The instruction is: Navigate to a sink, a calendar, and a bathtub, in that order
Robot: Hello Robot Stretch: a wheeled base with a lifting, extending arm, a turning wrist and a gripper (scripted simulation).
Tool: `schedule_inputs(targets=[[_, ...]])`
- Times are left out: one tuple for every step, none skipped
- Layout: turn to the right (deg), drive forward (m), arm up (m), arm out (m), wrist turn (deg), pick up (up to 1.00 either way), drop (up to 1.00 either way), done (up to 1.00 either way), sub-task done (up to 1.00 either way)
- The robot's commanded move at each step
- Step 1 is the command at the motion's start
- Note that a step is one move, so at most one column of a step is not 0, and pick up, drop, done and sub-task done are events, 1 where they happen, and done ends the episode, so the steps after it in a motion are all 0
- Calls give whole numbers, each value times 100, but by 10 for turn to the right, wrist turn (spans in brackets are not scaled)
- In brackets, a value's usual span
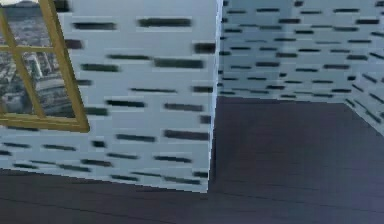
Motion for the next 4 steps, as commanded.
schedule_inputs(targets=[[-450, 0, 0, 0, 0, 0, 0, 0, 0], [-420, 0, 0, 0, 0, 0, 0, 0, 0], [0, 50, 0, 0, 0, 0, 0, 0, 0], [-450, 0, 0, 0, 0, 0, 0, 0, 0]])
